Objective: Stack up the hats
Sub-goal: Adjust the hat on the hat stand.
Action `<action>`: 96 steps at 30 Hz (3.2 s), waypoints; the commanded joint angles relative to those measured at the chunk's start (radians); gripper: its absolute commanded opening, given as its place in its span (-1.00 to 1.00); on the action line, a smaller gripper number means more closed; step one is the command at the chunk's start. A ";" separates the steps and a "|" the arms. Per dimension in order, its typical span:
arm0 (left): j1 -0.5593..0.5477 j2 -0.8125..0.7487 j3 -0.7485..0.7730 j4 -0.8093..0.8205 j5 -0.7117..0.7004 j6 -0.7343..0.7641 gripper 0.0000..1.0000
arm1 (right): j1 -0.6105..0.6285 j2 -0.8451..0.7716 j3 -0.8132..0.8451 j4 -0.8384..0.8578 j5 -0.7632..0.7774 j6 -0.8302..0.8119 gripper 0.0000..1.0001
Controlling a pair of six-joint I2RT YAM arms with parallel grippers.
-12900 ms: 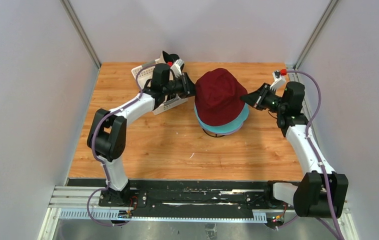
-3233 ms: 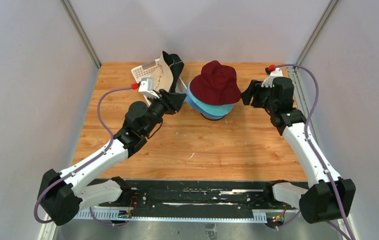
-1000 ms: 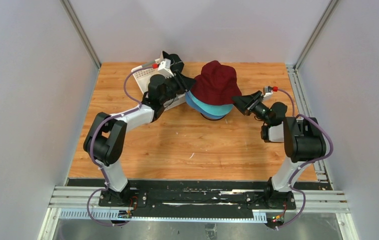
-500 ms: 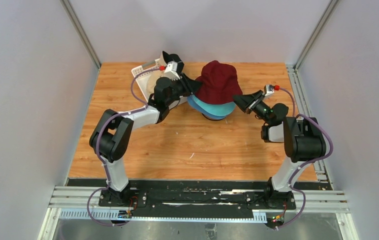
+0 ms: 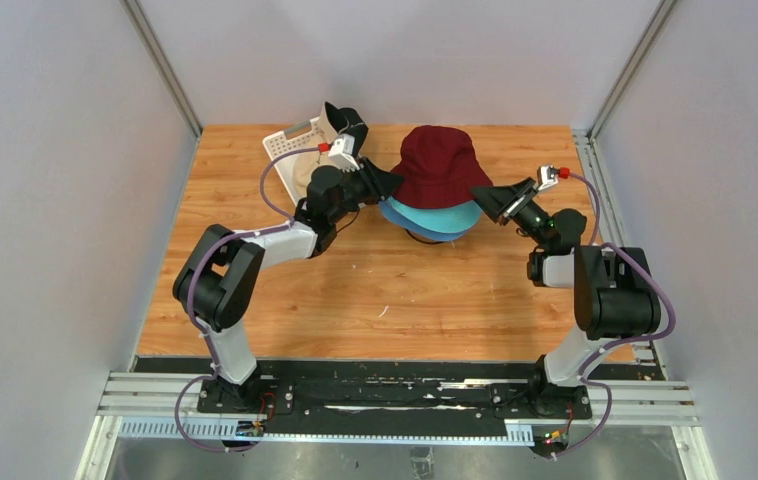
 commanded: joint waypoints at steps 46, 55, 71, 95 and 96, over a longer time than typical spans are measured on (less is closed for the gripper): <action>-0.107 -0.015 -0.158 0.086 -0.039 -0.011 -0.32 | 0.298 -0.232 0.414 -1.823 0.769 -1.122 -0.99; -0.107 -0.016 -0.179 0.072 -0.052 -0.008 -0.32 | 0.307 -0.130 0.453 -1.838 0.803 -1.123 -0.99; -0.107 -0.164 -0.205 -0.108 -0.163 0.087 -0.33 | 0.306 -0.219 0.462 -1.871 0.890 -1.149 0.04; -0.109 -0.173 0.089 -0.334 -0.264 0.215 -0.28 | 0.260 -0.325 0.597 -1.840 1.041 -1.188 0.15; -0.109 -0.152 0.108 -0.333 -0.258 0.218 -0.28 | 0.254 -0.311 0.607 -1.838 1.040 -1.186 0.15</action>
